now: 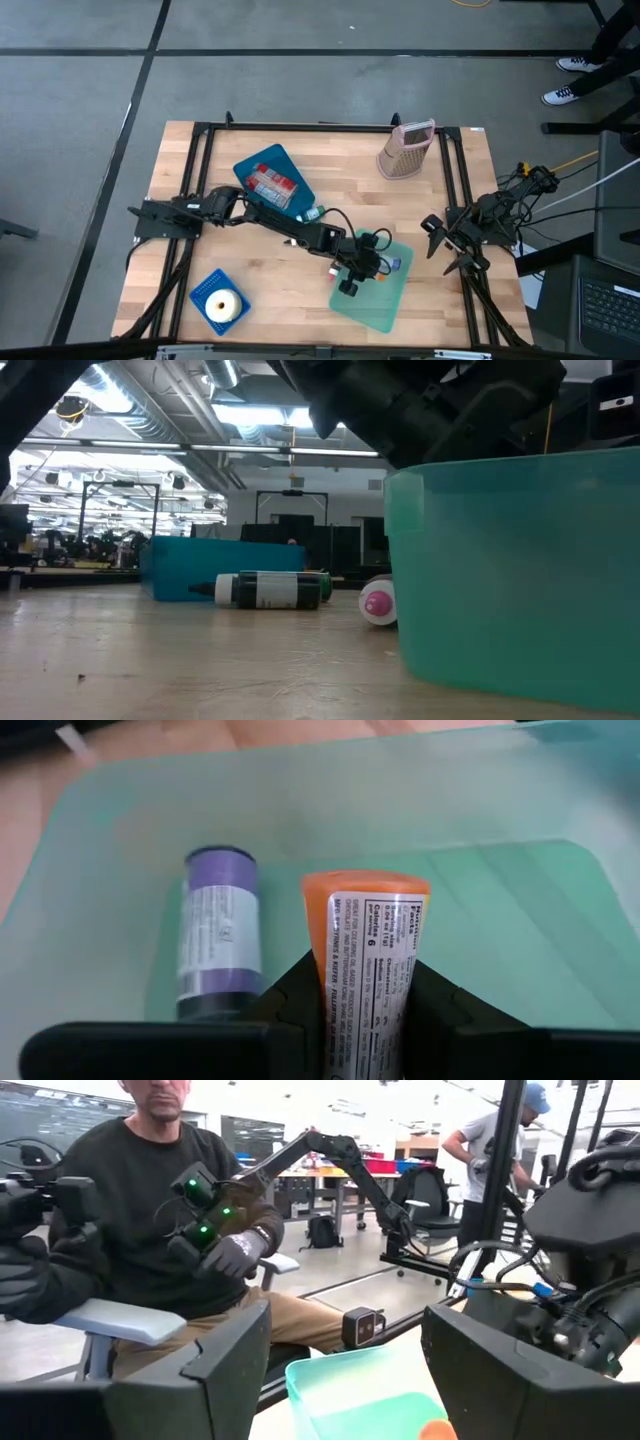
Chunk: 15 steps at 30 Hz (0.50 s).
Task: Pick & Place Food Item
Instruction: Put the yellow food coloring bottle into the green bin
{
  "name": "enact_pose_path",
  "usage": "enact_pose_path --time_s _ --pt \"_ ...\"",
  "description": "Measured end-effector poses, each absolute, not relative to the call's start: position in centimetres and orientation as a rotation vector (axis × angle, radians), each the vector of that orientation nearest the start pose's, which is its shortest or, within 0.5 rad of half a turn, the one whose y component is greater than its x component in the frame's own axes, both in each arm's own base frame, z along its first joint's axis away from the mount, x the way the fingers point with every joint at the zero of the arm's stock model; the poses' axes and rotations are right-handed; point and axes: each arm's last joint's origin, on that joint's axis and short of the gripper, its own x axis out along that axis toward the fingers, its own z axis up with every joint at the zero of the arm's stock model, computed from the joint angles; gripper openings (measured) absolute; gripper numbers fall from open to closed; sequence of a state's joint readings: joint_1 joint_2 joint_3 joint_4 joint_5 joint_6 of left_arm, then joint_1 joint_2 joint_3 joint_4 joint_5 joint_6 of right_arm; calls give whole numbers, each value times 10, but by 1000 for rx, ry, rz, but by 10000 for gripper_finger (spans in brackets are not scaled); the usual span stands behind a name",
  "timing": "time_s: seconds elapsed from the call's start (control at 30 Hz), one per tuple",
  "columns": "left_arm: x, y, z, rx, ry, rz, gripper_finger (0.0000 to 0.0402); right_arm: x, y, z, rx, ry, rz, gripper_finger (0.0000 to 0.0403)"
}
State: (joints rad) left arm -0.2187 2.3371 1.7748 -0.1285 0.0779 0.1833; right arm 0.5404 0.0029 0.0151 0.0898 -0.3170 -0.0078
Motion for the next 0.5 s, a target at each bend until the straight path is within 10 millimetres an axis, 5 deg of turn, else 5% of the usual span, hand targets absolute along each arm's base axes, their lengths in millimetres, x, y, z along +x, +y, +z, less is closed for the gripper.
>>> enact_pose_path --time_s 0.23,0.5 --pt "506 -105 153 229 656 -336 83 77 57 177 5 -107 850 254" --pt "508 -105 156 261 631 -319 193 77 56 177 29 -96 852 254"
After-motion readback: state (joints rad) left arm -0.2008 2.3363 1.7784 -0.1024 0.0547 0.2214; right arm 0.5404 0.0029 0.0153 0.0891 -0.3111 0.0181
